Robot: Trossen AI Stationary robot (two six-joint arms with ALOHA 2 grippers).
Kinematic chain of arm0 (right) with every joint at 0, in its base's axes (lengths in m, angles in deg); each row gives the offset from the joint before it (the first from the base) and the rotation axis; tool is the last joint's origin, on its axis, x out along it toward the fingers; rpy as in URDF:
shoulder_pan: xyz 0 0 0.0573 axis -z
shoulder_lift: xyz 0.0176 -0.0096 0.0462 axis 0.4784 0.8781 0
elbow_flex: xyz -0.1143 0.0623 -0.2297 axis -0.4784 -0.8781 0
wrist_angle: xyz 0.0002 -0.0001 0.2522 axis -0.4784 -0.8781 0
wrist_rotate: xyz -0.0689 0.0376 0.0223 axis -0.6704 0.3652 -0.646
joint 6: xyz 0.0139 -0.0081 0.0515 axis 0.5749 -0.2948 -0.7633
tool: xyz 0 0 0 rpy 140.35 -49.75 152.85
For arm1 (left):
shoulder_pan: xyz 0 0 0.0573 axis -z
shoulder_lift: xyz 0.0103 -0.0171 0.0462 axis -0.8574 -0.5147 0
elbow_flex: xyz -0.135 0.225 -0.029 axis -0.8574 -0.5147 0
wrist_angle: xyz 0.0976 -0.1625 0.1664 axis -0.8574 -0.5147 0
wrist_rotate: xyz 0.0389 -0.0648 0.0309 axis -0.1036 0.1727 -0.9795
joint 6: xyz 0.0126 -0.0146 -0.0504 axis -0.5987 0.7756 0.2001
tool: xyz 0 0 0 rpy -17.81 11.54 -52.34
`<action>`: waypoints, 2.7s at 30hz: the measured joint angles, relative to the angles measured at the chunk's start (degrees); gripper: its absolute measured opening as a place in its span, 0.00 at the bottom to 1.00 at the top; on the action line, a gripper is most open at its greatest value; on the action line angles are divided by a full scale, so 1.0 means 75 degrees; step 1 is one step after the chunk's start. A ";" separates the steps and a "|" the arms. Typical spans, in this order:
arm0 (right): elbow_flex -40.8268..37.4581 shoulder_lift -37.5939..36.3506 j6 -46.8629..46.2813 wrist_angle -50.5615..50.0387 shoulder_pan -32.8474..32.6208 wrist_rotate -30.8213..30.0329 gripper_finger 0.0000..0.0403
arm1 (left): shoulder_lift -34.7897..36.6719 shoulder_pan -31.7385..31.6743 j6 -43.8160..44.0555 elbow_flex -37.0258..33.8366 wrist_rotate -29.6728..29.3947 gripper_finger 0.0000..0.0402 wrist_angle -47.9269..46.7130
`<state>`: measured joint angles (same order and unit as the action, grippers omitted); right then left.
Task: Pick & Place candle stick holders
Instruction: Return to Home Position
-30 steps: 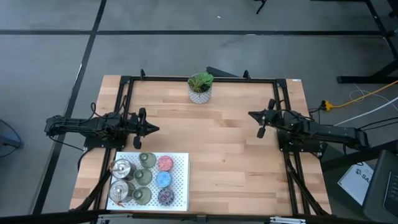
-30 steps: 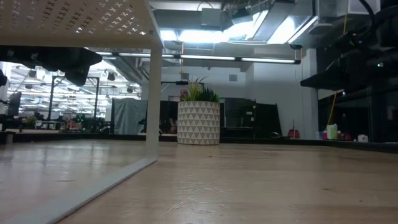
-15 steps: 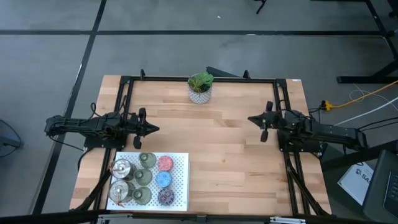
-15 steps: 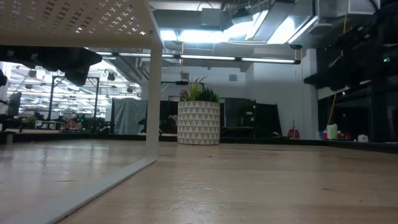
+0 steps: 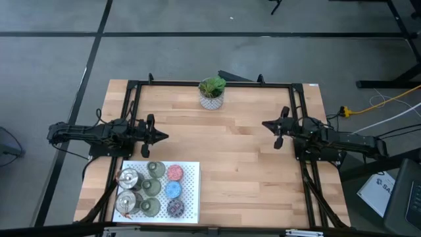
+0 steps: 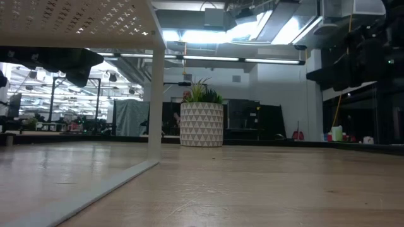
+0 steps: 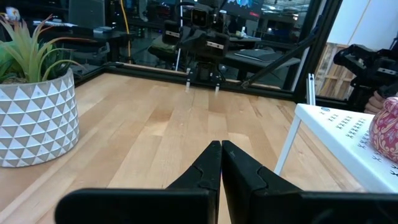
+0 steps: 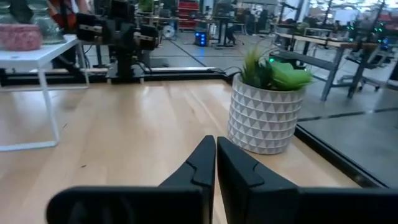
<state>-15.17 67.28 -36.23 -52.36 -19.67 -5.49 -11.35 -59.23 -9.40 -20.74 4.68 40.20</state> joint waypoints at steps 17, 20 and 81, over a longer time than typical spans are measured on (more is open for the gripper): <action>0.0000 -0.0023 0.0971 0.0103 -0.0053 0.2304 0.05 | 0.0002 0.0000 0.0001 0.0001 0.0000 0.02 0.0000; 0.0000 -0.0023 0.1104 0.0089 -0.0055 0.2200 0.05 | 0.0000 0.0000 0.0000 0.0003 0.0000 0.02 0.0000; 0.0000 0.0548 -0.0250 0.0319 -0.0044 0.0856 0.05 | 0.0003 0.0000 0.0001 0.0001 0.0000 0.01 0.0000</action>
<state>-15.17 71.39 -38.11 -49.97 -20.00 0.93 -11.33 -59.23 -9.39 -20.73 4.68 40.20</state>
